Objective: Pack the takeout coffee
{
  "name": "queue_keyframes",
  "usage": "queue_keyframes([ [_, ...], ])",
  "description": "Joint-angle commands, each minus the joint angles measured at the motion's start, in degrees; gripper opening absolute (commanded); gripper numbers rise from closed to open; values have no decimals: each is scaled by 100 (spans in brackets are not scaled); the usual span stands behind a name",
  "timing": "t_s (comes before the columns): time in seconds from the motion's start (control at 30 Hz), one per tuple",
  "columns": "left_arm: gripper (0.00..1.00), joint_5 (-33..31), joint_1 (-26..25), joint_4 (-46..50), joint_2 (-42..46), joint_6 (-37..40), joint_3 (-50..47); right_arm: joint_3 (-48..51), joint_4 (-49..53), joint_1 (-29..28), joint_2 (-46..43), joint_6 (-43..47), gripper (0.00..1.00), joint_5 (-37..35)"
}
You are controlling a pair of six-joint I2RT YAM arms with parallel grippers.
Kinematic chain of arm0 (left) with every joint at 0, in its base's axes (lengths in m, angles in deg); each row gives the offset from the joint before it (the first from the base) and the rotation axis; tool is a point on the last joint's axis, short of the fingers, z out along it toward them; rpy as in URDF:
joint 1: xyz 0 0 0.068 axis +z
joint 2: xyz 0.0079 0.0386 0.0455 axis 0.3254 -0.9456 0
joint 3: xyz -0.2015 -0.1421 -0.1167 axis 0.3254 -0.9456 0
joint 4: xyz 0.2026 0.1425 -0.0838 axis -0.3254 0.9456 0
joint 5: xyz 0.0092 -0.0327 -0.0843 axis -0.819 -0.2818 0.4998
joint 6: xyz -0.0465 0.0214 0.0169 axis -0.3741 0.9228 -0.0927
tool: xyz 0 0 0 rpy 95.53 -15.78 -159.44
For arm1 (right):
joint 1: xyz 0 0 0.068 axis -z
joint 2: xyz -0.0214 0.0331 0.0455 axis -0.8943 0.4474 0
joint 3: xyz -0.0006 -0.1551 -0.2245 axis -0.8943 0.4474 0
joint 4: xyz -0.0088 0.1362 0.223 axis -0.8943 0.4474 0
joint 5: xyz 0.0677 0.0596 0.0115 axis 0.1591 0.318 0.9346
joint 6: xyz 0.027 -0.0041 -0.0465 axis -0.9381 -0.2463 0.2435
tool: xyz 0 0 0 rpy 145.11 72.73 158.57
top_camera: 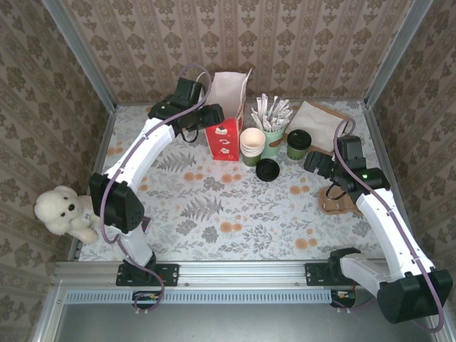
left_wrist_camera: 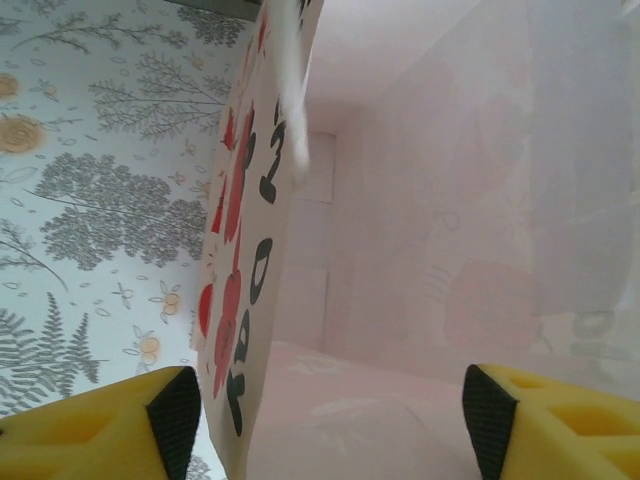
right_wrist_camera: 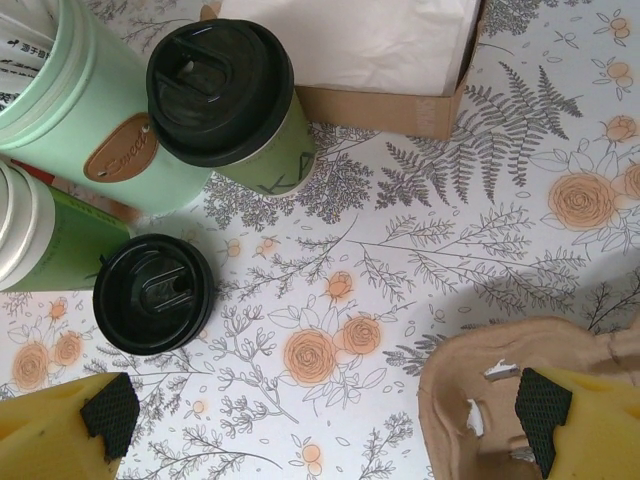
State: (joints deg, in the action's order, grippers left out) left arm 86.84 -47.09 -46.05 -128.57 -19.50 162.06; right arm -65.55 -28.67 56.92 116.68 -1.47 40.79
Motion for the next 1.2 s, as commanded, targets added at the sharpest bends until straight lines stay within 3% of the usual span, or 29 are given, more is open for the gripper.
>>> queue_keyframes([
  [0.0,63,-304,15,291,-168,323,201,-34,153,26,-86,-33,100,-161],
  [0.2,41,-386,21,370,-228,517,318,-79,174,24,-128,-121,100,29],
  [0.5,21,-280,156,620,302,1056,-30,-62,538,26,-157,-88,100,209],
  [0.87,20,-111,916,973,1740,1535,-1211,-33,621,24,41,11,100,560],
  [1.07,19,557,1089,1265,2411,2232,-1692,154,640,96,176,148,100,604],
  [1.17,20,1059,1120,1353,2728,2574,-1874,273,753,443,317,233,100,586],
])
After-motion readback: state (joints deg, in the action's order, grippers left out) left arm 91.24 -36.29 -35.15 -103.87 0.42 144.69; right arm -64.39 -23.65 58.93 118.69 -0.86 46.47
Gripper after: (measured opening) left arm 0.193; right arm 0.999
